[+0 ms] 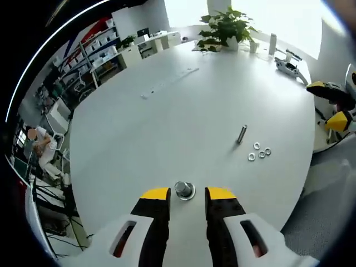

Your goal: Place the washer onto the threaded stud by aligning its center hole with the stud, sliding it down to the base, and recovering from edge contact or off-axis alignment until the washer reaches the visible bottom stop.

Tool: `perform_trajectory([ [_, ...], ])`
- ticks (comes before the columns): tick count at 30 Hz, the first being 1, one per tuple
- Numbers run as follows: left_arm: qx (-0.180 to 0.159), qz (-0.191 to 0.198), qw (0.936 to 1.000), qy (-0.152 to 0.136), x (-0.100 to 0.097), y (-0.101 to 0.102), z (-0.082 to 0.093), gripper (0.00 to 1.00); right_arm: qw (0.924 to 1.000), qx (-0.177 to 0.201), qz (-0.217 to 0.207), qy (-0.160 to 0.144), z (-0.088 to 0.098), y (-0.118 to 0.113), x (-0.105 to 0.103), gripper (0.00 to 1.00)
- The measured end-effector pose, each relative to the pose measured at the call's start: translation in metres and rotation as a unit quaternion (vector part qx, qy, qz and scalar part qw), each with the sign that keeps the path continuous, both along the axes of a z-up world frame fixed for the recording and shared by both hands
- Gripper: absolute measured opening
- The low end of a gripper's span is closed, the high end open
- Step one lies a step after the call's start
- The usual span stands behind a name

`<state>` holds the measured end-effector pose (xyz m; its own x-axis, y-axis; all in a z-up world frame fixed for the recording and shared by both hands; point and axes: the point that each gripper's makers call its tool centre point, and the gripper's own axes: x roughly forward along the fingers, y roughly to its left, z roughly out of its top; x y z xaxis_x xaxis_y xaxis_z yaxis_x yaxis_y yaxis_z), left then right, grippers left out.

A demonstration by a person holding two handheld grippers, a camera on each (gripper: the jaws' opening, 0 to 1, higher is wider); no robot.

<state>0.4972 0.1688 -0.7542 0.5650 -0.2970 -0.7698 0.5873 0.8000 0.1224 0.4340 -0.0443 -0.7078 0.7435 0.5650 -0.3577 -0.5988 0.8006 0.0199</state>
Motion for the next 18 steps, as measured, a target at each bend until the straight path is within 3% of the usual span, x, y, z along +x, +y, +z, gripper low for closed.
perform_trajectory([
  [4,-0.015,-0.001,0.9997,-0.02,-0.016,-0.008,0.007,0.22,1.0,-0.004,0.004,0.0,-0.001,0.001,-0.002,0.55],
  [7,-0.055,0.027,0.9976,-0.031,-0.023,-0.015,0.015,0.23,1.0,-0.008,0.005,-0.002,-0.002,0.001,-0.002,0.55],
  [11,-0.075,0.037,0.9953,-0.049,-0.033,-0.022,0.024,0.23,0.9999,-0.009,0.006,-0.001,-0.003,0.002,-0.003,0.55],
  [15,-0.115,0.052,0.9898,-0.066,-0.04,-0.032,0.035,0.23,0.9999,-0.01,0.006,0.0,-0.004,0.001,-0.003,0.55],
  [18,-0.125,0.061,0.9867,-0.085,-0.044,-0.033,0.043,0.24,0.9999,-0.012,0.005,-0.001,-0.004,0.0,-0.003,0.55],
])
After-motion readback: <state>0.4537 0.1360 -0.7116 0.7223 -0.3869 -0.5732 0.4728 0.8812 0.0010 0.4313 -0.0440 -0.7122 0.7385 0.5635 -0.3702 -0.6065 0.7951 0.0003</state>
